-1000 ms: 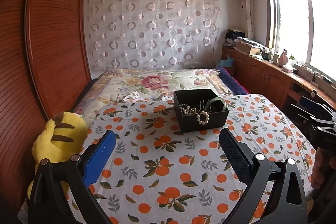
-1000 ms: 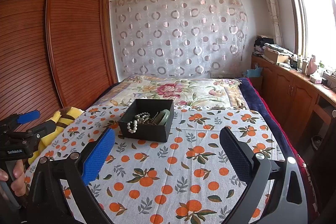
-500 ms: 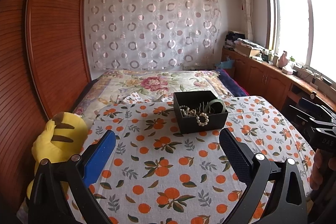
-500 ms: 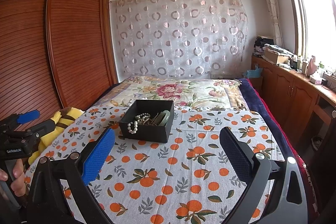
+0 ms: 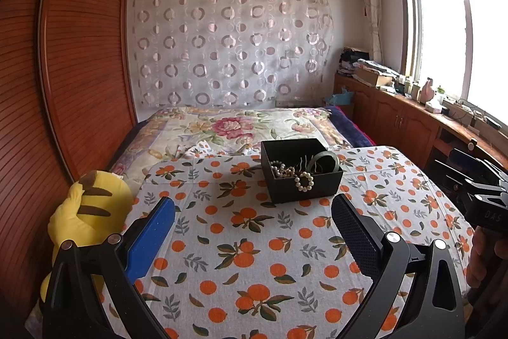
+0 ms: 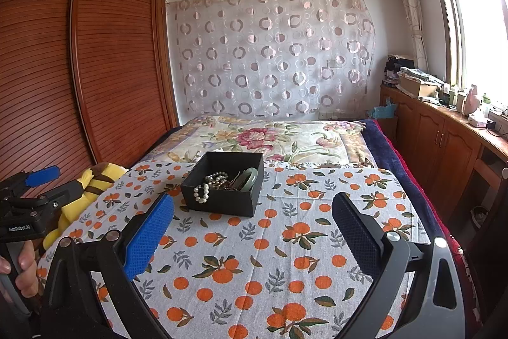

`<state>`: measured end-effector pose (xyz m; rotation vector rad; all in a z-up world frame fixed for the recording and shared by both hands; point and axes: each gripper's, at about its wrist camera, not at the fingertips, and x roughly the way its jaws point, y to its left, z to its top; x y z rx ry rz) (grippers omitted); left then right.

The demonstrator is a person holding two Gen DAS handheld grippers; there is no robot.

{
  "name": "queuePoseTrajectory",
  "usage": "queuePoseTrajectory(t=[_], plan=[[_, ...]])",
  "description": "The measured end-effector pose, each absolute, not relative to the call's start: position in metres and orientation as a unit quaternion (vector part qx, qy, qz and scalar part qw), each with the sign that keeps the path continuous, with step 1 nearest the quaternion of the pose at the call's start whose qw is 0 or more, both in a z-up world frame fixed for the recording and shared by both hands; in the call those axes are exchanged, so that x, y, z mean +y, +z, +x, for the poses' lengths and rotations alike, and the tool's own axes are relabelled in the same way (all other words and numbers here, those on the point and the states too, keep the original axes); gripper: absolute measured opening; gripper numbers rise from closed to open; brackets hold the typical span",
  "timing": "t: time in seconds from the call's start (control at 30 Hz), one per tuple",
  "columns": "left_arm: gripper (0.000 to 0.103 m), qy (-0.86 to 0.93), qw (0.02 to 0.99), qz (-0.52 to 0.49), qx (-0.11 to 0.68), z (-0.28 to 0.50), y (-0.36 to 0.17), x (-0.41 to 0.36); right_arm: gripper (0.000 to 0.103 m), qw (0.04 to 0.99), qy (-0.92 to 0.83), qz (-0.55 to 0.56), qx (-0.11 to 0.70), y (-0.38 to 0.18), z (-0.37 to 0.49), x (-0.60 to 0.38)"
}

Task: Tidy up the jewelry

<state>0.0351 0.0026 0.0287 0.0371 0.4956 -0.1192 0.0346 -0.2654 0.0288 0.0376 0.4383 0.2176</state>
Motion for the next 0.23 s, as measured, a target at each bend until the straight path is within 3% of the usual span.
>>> queuePoseTrajectory(t=[0.23], plan=[[0.095, -0.059, 0.967, 0.016, 0.246, 0.0349, 0.0322, -0.0001, 0.100, 0.970, 0.107, 0.019, 0.217, 0.0284, 0.0346, -0.2655]])
